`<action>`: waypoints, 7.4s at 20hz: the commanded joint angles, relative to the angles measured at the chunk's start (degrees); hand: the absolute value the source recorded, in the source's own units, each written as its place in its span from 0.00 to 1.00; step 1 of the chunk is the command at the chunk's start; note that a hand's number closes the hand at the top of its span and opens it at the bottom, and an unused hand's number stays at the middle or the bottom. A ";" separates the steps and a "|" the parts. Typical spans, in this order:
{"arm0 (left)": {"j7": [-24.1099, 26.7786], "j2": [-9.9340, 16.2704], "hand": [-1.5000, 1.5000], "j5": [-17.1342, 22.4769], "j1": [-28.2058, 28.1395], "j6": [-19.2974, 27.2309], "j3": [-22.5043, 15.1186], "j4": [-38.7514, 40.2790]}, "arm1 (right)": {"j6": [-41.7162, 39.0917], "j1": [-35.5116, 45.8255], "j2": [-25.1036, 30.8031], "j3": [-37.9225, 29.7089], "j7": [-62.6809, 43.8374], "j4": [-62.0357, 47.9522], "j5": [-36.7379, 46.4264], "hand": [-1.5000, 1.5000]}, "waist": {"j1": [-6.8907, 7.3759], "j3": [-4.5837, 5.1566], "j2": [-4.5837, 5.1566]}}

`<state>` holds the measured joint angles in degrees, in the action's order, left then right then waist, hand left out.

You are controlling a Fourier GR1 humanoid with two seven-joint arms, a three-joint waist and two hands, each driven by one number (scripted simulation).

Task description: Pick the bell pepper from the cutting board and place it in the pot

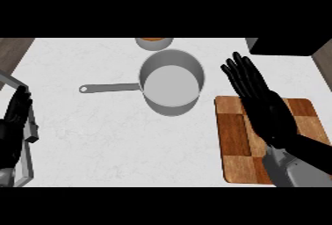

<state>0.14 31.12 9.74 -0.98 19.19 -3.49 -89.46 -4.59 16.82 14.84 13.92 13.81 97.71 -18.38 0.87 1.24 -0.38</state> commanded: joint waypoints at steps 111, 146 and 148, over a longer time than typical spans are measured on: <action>-15.26 -19.41 0.50 -4.35 16.23 -11.84 3.68 -2.22 | 16.02 26.64 -14.82 17.12 -53.97 -17.81 69.86 1.00 | 6.55 -0.98 -1.33; -10.83 -19.40 0.50 -5.11 17.02 -11.39 6.15 0.57 | 38.14 46.05 -14.81 31.05 -88.53 -52.91 78.32 1.00 | 3.45 -1.15 1.34; -14.34 -17.42 0.50 -3.30 15.94 -13.17 6.66 -4.54 | 39.28 47.47 -14.81 28.86 -86.06 -56.41 76.53 1.00 | 4.67 -1.21 1.18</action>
<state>-12.13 12.41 5.28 16.09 7.50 3.04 -90.19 30.44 63.95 0.71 43.60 -65.41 46.82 59.89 4.67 0.11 0.75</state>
